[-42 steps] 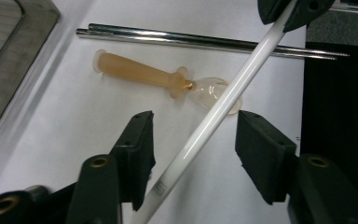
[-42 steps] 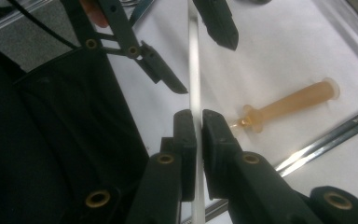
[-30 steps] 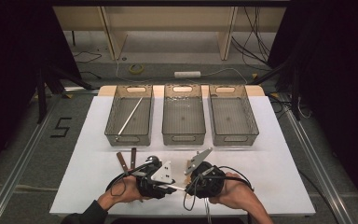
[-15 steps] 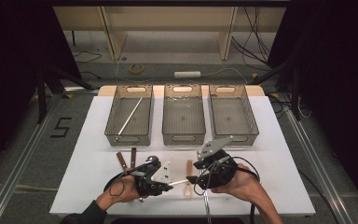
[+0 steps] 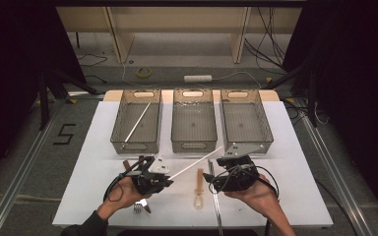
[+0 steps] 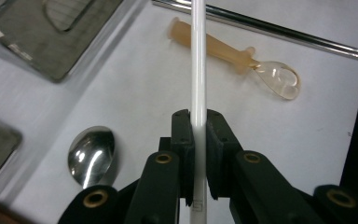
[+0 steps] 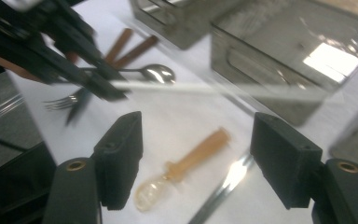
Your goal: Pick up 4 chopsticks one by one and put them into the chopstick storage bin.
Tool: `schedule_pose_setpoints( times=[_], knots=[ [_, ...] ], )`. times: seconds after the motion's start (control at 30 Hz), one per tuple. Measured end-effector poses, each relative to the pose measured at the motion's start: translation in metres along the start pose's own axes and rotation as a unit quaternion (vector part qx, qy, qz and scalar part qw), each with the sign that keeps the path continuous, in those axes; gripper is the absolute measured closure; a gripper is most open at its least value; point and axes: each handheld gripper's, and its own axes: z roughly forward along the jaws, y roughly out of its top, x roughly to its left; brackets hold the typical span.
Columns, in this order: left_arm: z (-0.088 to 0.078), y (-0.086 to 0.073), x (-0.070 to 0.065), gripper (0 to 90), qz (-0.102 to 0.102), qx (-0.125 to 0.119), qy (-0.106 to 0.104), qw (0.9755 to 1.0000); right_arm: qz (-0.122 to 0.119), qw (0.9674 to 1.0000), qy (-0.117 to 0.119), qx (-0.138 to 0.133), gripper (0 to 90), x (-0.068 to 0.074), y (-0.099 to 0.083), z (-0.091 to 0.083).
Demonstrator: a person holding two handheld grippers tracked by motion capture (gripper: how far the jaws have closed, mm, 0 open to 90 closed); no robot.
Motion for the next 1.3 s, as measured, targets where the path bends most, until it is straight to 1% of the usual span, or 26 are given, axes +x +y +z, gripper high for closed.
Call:
schedule_pose_setpoints(
  times=[0.07,0.17,0.27,0.33,0.4,0.57,0.67,0.73,0.77,0.83,0.93,0.97,1.07,1.17,1.27,1.3],
  knots=[
    [-0.003,-0.001,0.004,83.0,-0.012,-0.004,0.006,0.9999,0.016,0.9997,-0.017,0.007,34.2,-0.005,-0.006,0.004],
    [-0.006,-0.003,0.009,83.0,-0.036,-0.014,0.014,0.9992,0.040,0.9987,-0.031,0.010,34.2,-0.011,-0.017,0.010],
    [-0.010,-0.005,0.015,83.0,-0.051,-0.019,0.023,0.9983,0.060,0.9972,-0.043,0.010,34.2,-0.017,-0.029,0.014],
    [-0.012,-0.007,0.018,83.0,-0.061,-0.022,0.028,0.9975,0.067,0.9965,-0.050,0.010,34.0,-0.020,-0.035,0.015],
    [-0.014,-0.008,0.021,83.0,-0.068,-0.025,0.034,0.9968,0.076,0.9957,-0.052,0.011,33.8,-0.022,-0.040,0.017],
    [-0.019,-0.012,0.027,82.9,-0.089,-0.033,0.046,0.9945,0.089,0.9946,-0.052,0.011,33.2,-0.023,-0.048,0.019],
    [-0.022,-0.014,0.033,82.9,-0.103,-0.041,0.050,0.9925,0.096,0.9941,-0.051,0.011,31.8,-0.023,-0.051,0.021],
    [-0.025,-0.016,0.036,83.0,-0.114,-0.046,0.055,0.9909,0.099,0.9938,-0.049,0.014,30.8,-0.024,-0.053,0.021],
    [-0.027,-0.017,0.038,83.0,-0.115,-0.047,0.059,0.9904,0.101,0.9936,-0.049,0.014,30.5,-0.024,-0.053,0.021],
    [-0.030,-0.018,0.041,83.0,-0.125,-0.053,0.066,0.9885,0.105,0.9933,-0.047,0.013,29.8,-0.024,-0.055,0.021],
    [-0.036,-0.020,0.047,83.0,-0.130,-0.055,0.076,0.9870,0.106,0.9931,-0.048,0.010,29.5,-0.023,-0.056,0.021],
    [-0.038,-0.020,0.049,83.0,-0.134,-0.058,0.080,0.9860,0.107,0.9931,-0.047,0.007,29.5,-0.022,-0.056,0.020],
    [-0.045,-0.021,0.058,83.0,-0.150,-0.067,0.091,0.9822,0.106,0.9935,-0.041,0.003,29.3,-0.020,-0.057,0.020],
    [-0.051,-0.021,0.068,83.0,-0.161,-0.071,0.101,0.9791,0.105,0.9938,-0.038,0.001,29.3,-0.017,-0.058,0.019],
    [-0.055,-0.019,0.082,83.0,-0.178,-0.078,0.112,0.9745,0.106,0.9937,-0.035,0.001,29.3,-0.016,-0.060,0.018],
    [-0.055,-0.018,0.087,83.0,-0.180,-0.077,0.115,0.9738,0.104,0.9940,-0.035,0.000,29.2,-0.016,-0.060,0.018]
  ],
)
